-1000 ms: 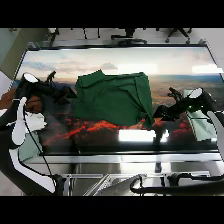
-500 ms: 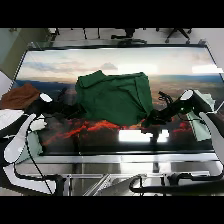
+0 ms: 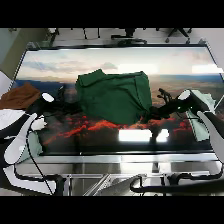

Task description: Fold the shirts.

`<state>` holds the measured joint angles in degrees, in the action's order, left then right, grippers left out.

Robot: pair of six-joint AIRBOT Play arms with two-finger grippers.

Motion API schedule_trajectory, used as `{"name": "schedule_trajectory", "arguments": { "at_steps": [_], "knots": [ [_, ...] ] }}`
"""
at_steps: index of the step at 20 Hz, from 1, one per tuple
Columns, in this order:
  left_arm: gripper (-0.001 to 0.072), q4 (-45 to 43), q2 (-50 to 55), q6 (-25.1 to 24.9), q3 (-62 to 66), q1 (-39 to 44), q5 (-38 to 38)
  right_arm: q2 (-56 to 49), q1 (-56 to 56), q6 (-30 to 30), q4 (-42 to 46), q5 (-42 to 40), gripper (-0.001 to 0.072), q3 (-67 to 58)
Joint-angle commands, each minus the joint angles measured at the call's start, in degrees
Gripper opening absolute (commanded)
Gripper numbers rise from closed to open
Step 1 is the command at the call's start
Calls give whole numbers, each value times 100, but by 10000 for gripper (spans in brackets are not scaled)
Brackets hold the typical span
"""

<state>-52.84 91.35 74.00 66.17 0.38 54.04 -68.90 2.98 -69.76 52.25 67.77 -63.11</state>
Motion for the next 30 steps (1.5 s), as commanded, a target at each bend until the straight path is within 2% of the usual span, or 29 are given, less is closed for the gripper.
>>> {"name": "schedule_trajectory", "arguments": {
  "at_steps": [1,3,5,9,11,13,17,19,21,24,27,30],
  "knots": [
    [11,63,-693,-48,977,4,684,546,142,476,-570,369,17,-1008],
    [11,317,-1486,-48,2061,4,1102,1130,378,922,-1340,352,17,-2096],
    [12,522,-2212,-17,3377,4,1165,1657,614,1204,-1805,44,17,-3292],
    [11,201,-3171,186,5831,-164,802,2496,944,1434,-1480,-1150,16,-5093],
    [11,133,-3727,212,5989,-538,466,2767,981,1432,-1115,-1648,17,-5484],
    [10,146,-4295,208,5458,-1071,155,2959,981,1434,-859,-1915,16,-5521],
    [11,219,-4809,120,4242,-1939,87,2839,981,1270,-595,-1657,17,-5460],
    [11,774,-4579,-271,3871,-1969,236,2540,979,1126,-660,-1266,17,-5329],
    [11,1088,-4026,-424,3716,-1698,498,2181,975,1106,-1038,-909,17,-4933],
    [11,540,-2975,-601,3582,-894,636,1515,962,1152,-1504,-951,17,-3888],
    [11,-376,-1552,-595,3348,-247,522,627,664,1451,-1491,-1744,18,-2726],
    [12,-457,306,-590,3440,-68,444,-721,129,1862,-1497,-2975,18,-2076]
  ]
}}
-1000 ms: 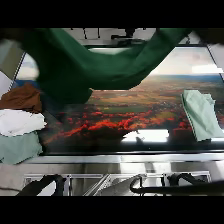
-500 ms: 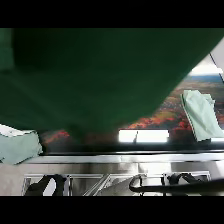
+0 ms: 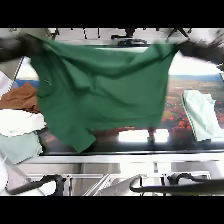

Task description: Fold the shirts.

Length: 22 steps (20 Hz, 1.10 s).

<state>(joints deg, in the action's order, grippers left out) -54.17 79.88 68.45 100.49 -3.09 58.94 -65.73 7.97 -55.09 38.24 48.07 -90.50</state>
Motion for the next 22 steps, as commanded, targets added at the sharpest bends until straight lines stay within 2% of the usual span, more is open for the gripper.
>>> {"name": "schedule_trajectory", "arguments": {
  "at_steps": [1,5,10,11,12,13,14,16,17,19,20,22],
  "knots": [
    [12,-273,2090,17,201,286,-42,-1499,-501,485,-103,-1283,18,656],
    [12,188,3751,24,1272,282,-7,-2511,-713,498,-127,-2214,18,651],
    [14,181,4022,98,1792,212,269,-2299,-608,588,-96,-2135,20,629],
    [247,179,3956,302,1792,149,391,-2192,-557,586,-96,-1967,112,605],
    [708,175,3851,496,1792,63,575,-2044,-490,586,-72,-1733,342,595],
    [676,173,3700,713,1792,-68,807,-1825,-391,581,31,-1362,446,595],
    [678,151,3497,798,1790,-249,1198,-1580,-264,529,234,-914,445,595],
    [650,120,3056,929,1650,-673,2059,-1036,146,-127,837,13,447,597],
    [650,109,2798,962,1362,-879,2404,-780,398,-472,1078,498,458,610],
    [650,-227,2293,1012,474,-1250,3012,-385,833,-643,1215,1316,457,894],
    [650,-411,2059,1008,-57,-1388,3130,-212,1034,-649,1215,1648,457,1169],
    [650,-527,1622,896,-1211,-1665,2879,61,1342,-675,1209,1982,457,1762]
  ]
}}
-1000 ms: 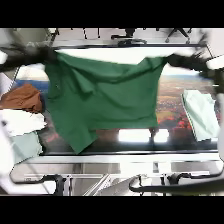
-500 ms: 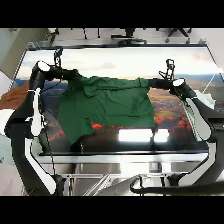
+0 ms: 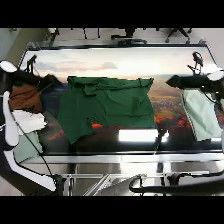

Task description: Fold the shirts.

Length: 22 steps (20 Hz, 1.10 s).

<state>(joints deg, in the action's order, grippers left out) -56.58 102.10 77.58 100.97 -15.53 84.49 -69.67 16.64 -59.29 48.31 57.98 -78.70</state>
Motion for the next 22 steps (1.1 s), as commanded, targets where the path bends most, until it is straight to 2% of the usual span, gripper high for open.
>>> {"name": "schedule_trajectory", "arguments": {
  "at_steps": [1,5,8,13,18,19,20,22],
  "knots": [
    [651,-282,-739,-76,-1718,-535,76,557,553,-249,184,1045,457,898],
    [651,-55,-632,-350,-2350,-975,-566,601,520,-221,184,1064,457,1628],
    [650,450,-50,-662,-2039,-1008,-496,518,452,-205,186,1062,457,1821],
    [650,321,951,-636,-1309,-857,-238,369,313,-205,149,1067,458,1880],
    [647,424,1340,-601,-905,-704,-28,170,-26,-205,164,1154,458,1888],
    [499,420,1340,-651,-905,-590,-50,76,-118,-208,164,1150,458,1891],
    [276,422,1340,-754,-905,-479,-46,-46,-205,-219,164,1130,458,1891],
    [21,415,1340,-892,-905,-286,9,-295,-284,-249,157,1084,458,1891]
  ]
}}
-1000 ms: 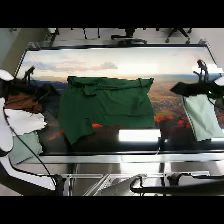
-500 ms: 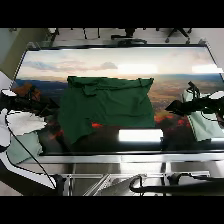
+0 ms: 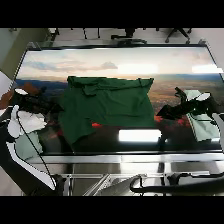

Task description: Fold the shirts.

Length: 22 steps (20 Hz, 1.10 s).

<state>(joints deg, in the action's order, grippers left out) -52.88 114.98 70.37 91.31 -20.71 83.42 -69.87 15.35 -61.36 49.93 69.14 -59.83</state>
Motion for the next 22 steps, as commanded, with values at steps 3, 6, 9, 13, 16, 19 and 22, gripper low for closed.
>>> {"name": "schedule_trajectory", "arguments": {
  "at_steps": [3,6,9,13,16,19,22],
  "knots": [
    [15,35,50,-234,61,286,236,-619,-153,-42,-7,42,458,4],
    [14,39,50,-195,61,205,417,-866,-299,17,-203,249,458,4],
    [13,42,0,-186,61,210,511,-951,-673,186,-260,269,312,2],
    [11,68,-623,-229,61,258,457,-627,-791,442,-557,291,19,-341],
    [11,1158,-1718,-393,129,190,522,177,-549,437,-710,396,18,-1401],
    [12,2918,-3021,-431,901,46,706,1086,-120,442,-1134,463,18,-2981],
    [12,3821,-4273,-435,1996,-144,286,1971,282,483,-1292,35,18,-4454]
  ]
}}
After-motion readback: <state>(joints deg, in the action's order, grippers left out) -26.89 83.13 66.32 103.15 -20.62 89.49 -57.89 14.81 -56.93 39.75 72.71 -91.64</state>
